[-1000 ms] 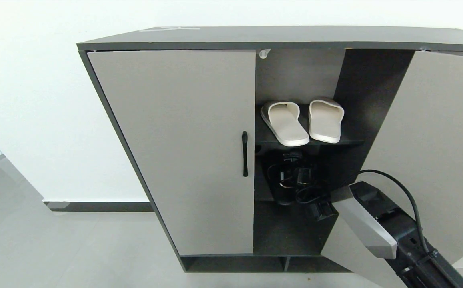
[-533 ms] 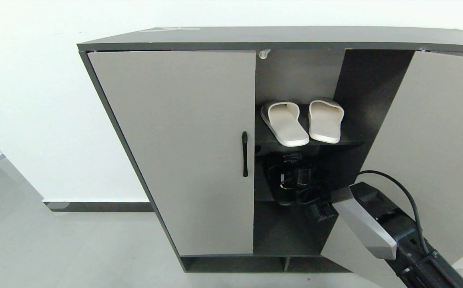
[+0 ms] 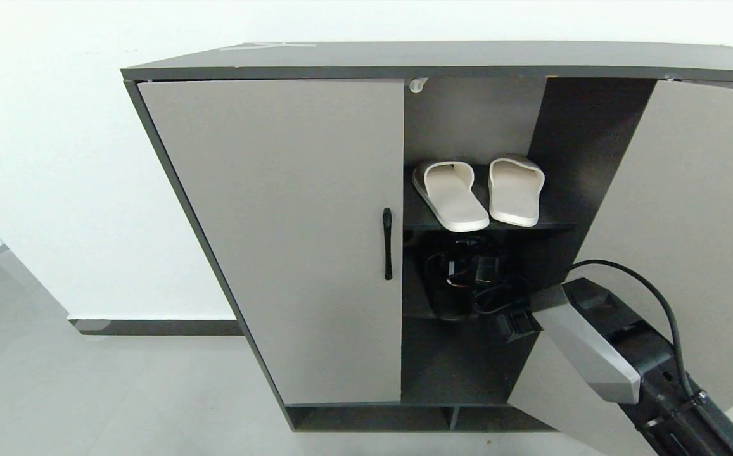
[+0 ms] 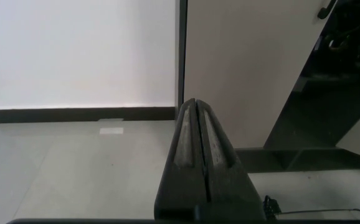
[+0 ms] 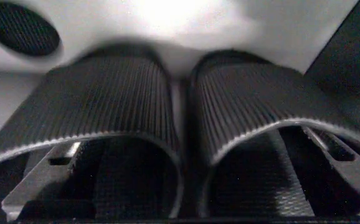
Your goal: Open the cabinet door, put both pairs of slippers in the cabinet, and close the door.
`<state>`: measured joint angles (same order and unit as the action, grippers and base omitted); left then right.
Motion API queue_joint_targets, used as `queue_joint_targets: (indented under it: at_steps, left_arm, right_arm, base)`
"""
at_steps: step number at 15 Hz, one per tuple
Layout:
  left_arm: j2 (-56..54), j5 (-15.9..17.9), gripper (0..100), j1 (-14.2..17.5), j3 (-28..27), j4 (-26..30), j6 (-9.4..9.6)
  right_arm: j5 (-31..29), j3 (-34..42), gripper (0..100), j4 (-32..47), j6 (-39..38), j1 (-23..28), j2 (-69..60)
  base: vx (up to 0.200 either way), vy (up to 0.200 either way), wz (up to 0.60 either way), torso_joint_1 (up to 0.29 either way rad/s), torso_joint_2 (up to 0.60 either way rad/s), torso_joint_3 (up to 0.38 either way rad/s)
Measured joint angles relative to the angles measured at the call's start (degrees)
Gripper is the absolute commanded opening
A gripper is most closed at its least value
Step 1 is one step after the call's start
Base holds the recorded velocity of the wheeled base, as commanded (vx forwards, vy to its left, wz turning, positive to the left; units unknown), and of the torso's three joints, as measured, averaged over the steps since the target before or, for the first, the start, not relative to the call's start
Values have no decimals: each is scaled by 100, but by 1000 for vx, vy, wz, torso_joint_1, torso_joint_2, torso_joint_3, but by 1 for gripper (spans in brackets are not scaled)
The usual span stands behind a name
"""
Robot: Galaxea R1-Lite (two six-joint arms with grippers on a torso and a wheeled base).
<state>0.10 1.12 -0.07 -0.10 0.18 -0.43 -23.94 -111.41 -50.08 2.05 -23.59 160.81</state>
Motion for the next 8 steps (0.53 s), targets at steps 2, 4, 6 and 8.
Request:
queue_joint_targets:
  at_steps: [2, 4, 6, 8]
  left_arm:
    - [0, 2, 0, 0, 0, -2, 0]
    - [0, 2, 0, 0, 0, 0, 0]
    - [1, 2, 0, 0, 0, 0, 0]
    - [0, 2, 0, 0, 0, -2, 0]
  right_arm:
    - [13, 524, 100, -200, -2, -6, -279]
    - [163, 1017, 100, -313, -9, 6, -555]
    - [194, 1161, 100, -318, -5, -5, -689]
    - [197, 1130, 100, -307, -6, -2, -708]
  base:
    - [0, 0, 0, 0, 0, 0]
    - [0, 0, 0, 0, 0, 0]
    - [0, 0, 0, 0, 0, 0]
    - [0, 0, 0, 0, 0, 0]
